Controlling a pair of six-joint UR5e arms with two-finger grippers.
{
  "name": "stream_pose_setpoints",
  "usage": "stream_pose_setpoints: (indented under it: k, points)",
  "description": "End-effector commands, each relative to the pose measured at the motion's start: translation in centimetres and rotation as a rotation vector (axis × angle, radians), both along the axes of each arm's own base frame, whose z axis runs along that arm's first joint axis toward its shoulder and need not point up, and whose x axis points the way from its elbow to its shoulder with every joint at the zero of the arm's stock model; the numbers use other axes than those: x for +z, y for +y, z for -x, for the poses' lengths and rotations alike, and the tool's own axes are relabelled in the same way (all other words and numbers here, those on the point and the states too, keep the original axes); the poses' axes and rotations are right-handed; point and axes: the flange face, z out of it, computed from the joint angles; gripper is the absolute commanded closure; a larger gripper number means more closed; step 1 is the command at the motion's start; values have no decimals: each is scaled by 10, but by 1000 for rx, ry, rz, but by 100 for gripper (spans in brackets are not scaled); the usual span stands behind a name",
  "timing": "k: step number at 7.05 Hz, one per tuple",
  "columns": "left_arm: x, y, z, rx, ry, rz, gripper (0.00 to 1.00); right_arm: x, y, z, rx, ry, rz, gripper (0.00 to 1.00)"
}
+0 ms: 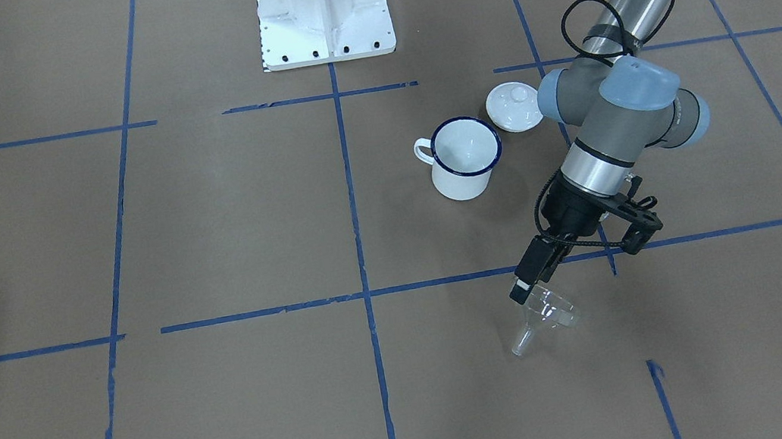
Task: Remove funnel from cup
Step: 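Carry the funnel farther from the robot, set it down, open left gripper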
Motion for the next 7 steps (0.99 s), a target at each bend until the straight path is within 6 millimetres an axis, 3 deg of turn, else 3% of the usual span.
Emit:
stream_pose_setpoints:
  k: [1,2,3,5,6,7]
  points:
    - [-29,23,18,137,-156,78,2,0,0,0,0,0,0,0]
    - [-42,50,45,173,-222,42,2,0,0,0,0,0,0,0]
    - [-39,84,78,197,-278,52,2,0,0,0,0,0,0,0]
    - [-33,136,108,231,-368,182,2,0,0,0,0,0,0,0]
    - [-31,172,76,274,-382,290,2,0,0,0,0,0,0,0]
    - [-27,199,59,300,-381,322,3,0,0,0,0,0,0,0]
